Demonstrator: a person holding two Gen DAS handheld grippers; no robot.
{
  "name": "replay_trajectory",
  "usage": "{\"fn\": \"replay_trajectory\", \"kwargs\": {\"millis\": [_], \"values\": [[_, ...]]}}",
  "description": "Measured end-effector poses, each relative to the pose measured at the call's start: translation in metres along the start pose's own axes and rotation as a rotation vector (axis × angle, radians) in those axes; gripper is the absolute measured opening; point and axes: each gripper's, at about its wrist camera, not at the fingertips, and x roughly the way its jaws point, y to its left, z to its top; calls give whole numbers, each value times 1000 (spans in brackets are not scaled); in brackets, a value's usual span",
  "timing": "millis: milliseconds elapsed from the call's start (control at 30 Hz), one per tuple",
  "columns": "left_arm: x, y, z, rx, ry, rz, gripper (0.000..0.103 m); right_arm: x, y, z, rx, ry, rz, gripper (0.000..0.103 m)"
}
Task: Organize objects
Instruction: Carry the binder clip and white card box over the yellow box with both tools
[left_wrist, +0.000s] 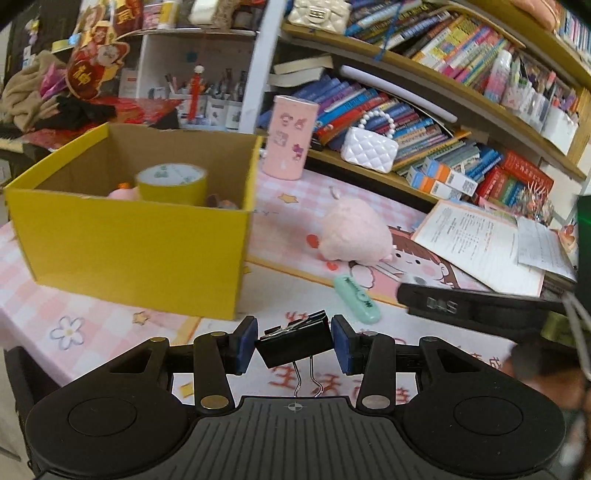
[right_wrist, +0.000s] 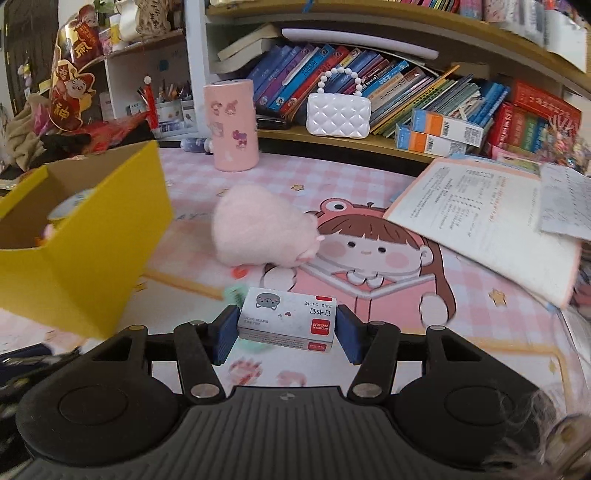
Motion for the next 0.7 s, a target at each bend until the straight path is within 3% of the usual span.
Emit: {"fn": "replay_trajectory", "kwargs": {"millis": [267, 700], "values": [[-37, 49, -7, -19, -2, 40, 42, -54, 60, -28, -3, -1, 27, 54], [-89, 117, -20, -37, -42, 63, 42, -92, 158, -63, -110, -5, 87, 54]]}}
